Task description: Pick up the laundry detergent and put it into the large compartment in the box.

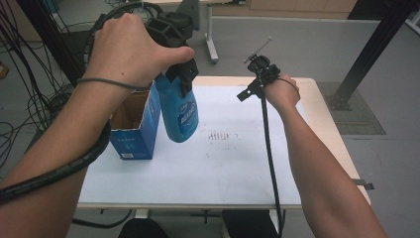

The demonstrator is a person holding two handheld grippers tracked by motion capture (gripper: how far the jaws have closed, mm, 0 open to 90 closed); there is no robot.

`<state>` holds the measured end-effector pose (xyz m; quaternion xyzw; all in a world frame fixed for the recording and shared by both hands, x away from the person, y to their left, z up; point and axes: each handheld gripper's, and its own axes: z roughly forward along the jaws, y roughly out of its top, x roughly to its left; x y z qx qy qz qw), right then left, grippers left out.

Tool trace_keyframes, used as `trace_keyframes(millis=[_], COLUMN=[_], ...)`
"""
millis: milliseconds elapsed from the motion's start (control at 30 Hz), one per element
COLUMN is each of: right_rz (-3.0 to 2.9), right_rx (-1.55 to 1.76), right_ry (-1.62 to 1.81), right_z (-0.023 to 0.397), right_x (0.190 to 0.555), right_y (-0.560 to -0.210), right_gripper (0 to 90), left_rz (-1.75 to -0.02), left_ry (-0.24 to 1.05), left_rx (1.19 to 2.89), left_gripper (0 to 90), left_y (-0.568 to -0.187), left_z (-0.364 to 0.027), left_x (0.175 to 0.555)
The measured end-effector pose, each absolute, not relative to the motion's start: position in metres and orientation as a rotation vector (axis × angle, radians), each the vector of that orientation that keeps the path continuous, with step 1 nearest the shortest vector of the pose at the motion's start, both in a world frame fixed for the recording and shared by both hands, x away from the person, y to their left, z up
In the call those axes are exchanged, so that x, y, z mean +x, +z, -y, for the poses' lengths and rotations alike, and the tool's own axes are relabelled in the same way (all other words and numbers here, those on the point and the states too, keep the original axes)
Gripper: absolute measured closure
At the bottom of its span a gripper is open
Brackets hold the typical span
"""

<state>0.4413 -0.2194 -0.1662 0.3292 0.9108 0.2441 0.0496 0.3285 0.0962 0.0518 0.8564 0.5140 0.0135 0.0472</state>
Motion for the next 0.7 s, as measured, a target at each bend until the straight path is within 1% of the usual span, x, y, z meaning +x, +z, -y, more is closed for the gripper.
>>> trace_keyframes(millis=[167,367,533,700], right_rz=[-2.776,-2.767,-2.767,-2.766], right_rx=[1.011,1.007,1.024,1.022], right_ry=[0.744,0.749,0.753,0.756], right_z=[0.221,0.223,0.225,0.226], right_x=[0.442,0.440,0.441,0.441], right_y=[-0.167,-0.166,-0.167,-0.167], right_gripper=[3.3,3.2,3.2,3.2], left_rz=[-1.635,-1.726,-1.806,-1.871], left_ry=[0.046,0.064,0.159,0.200], left_rx=[2.572,2.516,2.458,2.399], left_gripper=[37.8,37.9,37.9,37.9], left_y=[0.052,0.051,0.055,0.060], left_z=[-0.109,-0.134,-0.153,-0.172], left_x=[0.339,0.352,0.356,0.363])
